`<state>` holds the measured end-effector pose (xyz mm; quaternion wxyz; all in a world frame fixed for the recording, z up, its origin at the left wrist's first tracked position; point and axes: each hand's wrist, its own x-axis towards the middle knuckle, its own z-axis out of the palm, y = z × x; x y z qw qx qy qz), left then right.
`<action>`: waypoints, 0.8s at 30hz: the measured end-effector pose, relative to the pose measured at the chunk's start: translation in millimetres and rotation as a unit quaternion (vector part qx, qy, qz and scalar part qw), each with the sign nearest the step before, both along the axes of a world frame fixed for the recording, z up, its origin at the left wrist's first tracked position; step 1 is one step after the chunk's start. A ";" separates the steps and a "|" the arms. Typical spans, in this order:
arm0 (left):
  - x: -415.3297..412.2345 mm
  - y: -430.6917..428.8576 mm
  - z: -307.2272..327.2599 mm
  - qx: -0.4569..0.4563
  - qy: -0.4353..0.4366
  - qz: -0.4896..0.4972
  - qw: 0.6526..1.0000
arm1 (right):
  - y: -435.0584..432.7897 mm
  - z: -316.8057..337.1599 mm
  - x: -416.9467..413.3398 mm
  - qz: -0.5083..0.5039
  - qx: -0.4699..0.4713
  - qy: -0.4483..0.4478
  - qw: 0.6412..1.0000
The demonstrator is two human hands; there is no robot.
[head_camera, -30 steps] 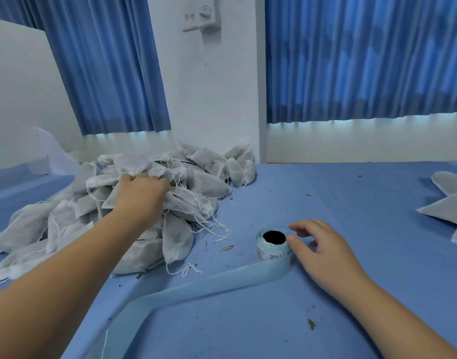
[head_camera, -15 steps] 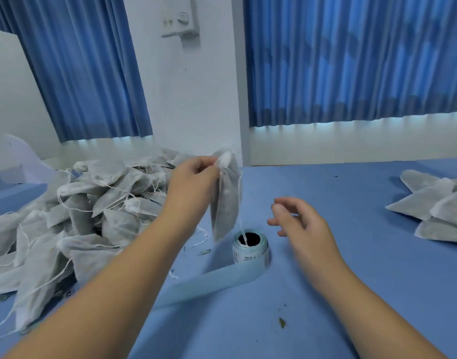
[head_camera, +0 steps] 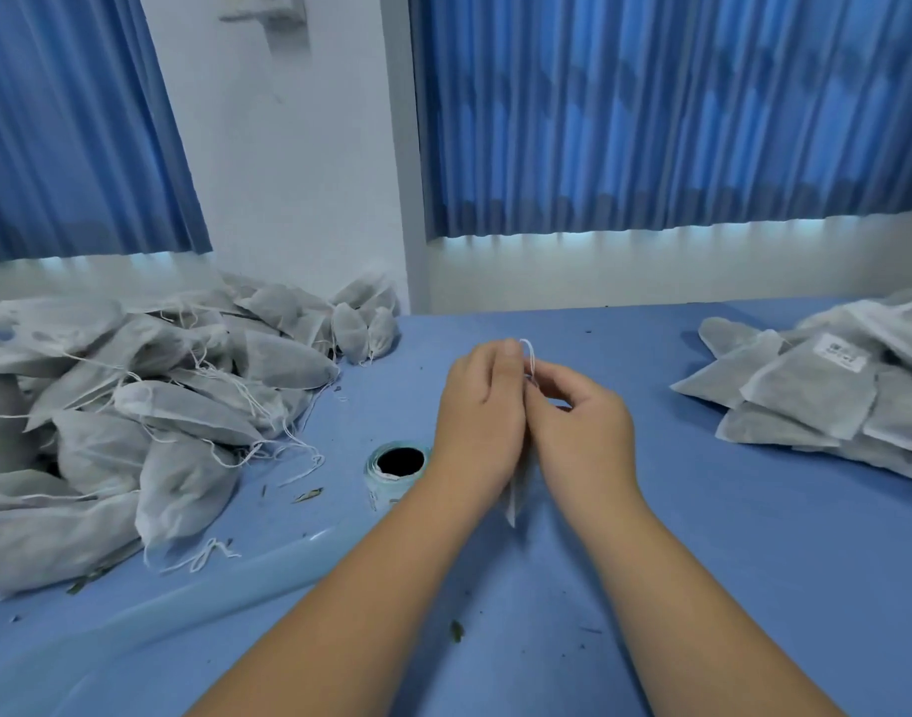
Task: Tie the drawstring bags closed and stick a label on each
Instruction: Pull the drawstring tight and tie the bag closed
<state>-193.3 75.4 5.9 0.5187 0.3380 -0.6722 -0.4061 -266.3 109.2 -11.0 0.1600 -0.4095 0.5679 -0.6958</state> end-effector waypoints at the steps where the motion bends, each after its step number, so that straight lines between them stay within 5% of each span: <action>1: -3.6 -0.3 -4.8 -0.009 -0.001 0.000 1.000 | -1.0 -1.4 -1.4 0.008 0.013 0.007 1.000; 13: 15.5 -10.3 -26.4 -0.008 -0.020 0.017 1.000 | -1.8 -0.6 -15.6 0.066 0.066 0.095 0.991; 20: 14.9 -3.3 -21.3 -0.021 -0.058 -0.015 0.998 | 12.8 12.3 -42.4 0.174 0.072 -0.082 0.979; 24: 11.8 1.8 -18.3 -0.051 -0.120 0.015 0.991 | 26.0 18.7 -68.4 0.246 0.120 -0.093 0.957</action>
